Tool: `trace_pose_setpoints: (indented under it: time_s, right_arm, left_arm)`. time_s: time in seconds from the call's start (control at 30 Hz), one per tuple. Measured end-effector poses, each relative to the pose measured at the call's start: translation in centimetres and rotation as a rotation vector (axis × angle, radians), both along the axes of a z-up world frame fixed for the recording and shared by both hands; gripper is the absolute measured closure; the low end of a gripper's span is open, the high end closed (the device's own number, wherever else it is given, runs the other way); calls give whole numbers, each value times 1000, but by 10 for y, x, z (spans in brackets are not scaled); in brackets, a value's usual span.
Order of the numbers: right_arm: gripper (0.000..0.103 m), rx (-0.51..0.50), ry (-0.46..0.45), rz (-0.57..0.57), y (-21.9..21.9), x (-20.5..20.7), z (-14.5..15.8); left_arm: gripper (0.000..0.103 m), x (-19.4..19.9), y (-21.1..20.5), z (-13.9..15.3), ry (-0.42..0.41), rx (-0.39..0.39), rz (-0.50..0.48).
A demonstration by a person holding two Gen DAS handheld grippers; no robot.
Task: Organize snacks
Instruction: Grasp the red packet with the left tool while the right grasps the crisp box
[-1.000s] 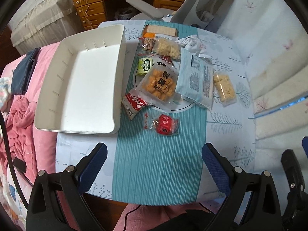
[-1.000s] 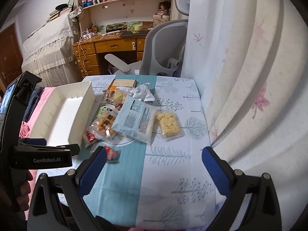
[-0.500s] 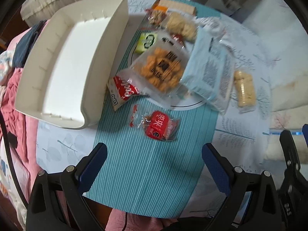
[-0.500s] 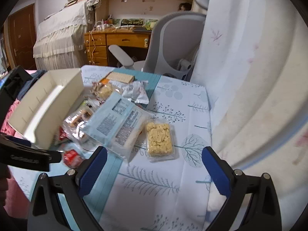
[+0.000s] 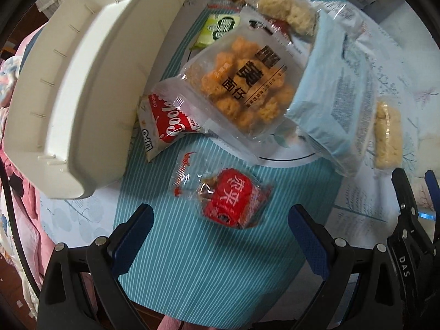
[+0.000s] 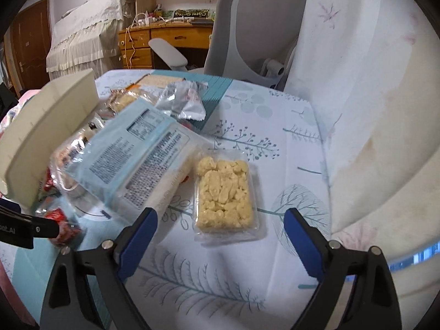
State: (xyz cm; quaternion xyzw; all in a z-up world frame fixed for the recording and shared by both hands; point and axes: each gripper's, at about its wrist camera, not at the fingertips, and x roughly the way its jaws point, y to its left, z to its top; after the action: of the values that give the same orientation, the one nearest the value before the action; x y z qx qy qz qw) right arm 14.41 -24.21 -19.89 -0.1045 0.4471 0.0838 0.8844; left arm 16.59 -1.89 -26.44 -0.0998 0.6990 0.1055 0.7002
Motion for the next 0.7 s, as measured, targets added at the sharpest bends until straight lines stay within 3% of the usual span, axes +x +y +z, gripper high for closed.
trace_pose_setpoints:
  time_s: [0.23,0.37,0.5,0.7]
  right_arm:
    - [16,-15,40,-9,-2,18,-28]
    - [19,-5,70,-11,-6,24,-37]
    - [31,-4,99,6,-6,29,-44]
    - [38,14,120,-1,-9,30,-46]
  left_arm:
    - [8,3,0,-23,49,12,-5]
    - [23,2,2,-30,41,8,3]
    - [34,5,4,-31,8,-17,5]
    - [43,12,-2,-36,-23,-21,-16]
